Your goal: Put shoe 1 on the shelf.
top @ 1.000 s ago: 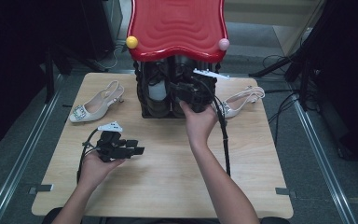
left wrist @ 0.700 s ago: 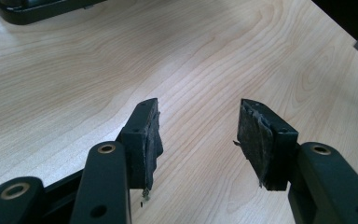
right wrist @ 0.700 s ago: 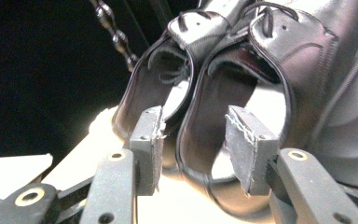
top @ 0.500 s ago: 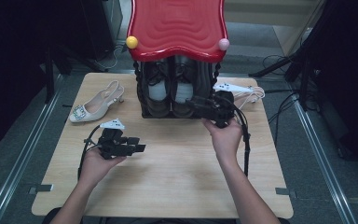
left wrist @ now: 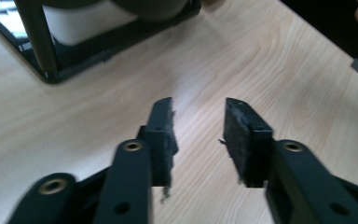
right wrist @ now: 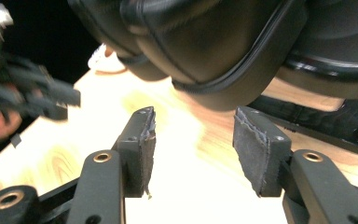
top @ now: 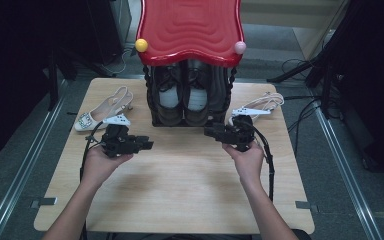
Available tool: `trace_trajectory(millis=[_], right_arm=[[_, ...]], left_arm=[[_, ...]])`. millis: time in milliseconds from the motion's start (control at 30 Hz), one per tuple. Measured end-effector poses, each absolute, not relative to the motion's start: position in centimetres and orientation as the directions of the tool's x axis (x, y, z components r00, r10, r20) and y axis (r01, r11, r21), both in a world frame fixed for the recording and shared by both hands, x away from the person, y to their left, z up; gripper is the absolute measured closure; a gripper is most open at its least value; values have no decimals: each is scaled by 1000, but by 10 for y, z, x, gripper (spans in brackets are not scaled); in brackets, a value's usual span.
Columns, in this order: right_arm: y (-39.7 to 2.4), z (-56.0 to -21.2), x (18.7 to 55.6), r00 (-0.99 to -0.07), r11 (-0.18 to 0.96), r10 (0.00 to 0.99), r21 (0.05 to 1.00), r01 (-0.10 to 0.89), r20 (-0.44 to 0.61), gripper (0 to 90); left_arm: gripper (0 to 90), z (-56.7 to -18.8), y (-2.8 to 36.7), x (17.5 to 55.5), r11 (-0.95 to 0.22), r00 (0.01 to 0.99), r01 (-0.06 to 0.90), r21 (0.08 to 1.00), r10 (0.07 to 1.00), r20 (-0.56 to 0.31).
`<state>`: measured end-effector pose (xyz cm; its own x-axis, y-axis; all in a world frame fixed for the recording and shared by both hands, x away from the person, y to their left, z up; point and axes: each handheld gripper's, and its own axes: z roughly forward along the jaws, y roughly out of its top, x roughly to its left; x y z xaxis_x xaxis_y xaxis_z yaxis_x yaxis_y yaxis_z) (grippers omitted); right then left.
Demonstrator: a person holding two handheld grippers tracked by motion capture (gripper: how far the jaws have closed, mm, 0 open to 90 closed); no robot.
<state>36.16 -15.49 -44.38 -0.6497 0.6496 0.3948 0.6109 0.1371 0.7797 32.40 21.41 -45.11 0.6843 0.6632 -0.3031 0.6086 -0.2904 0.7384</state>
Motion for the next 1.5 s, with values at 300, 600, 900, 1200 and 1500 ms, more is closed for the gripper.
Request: trace_trajectory(millis=[300, 600, 900, 1200, 1500], right_arm=[[-137, -454, 362, -703, 204, 595, 773, 600, 389, 518], [-128, -458, 367, -710, 202, 570, 767, 609, 414, 556], [-124, -459, 368, -715, 215, 573, 769, 602, 400, 601], [-125, -455, 372, -712, 215, 583, 770, 600, 392, 669], [-123, -449, 376, -710, 219, 585, 766, 604, 393, 808]], left_arm=[[843, -413, 204, 337, -344, 743, 545, 765, 620, -250], [894, -366, 193, 360, -342, 766, 505, 793, 601, -229], [894, -310, 166, 386, -343, 789, 451, 824, 586, -188], [898, -269, 145, 416, -345, 796, 437, 831, 578, -179], [898, -243, 126, 441, -352, 796, 436, 828, 580, -173]])
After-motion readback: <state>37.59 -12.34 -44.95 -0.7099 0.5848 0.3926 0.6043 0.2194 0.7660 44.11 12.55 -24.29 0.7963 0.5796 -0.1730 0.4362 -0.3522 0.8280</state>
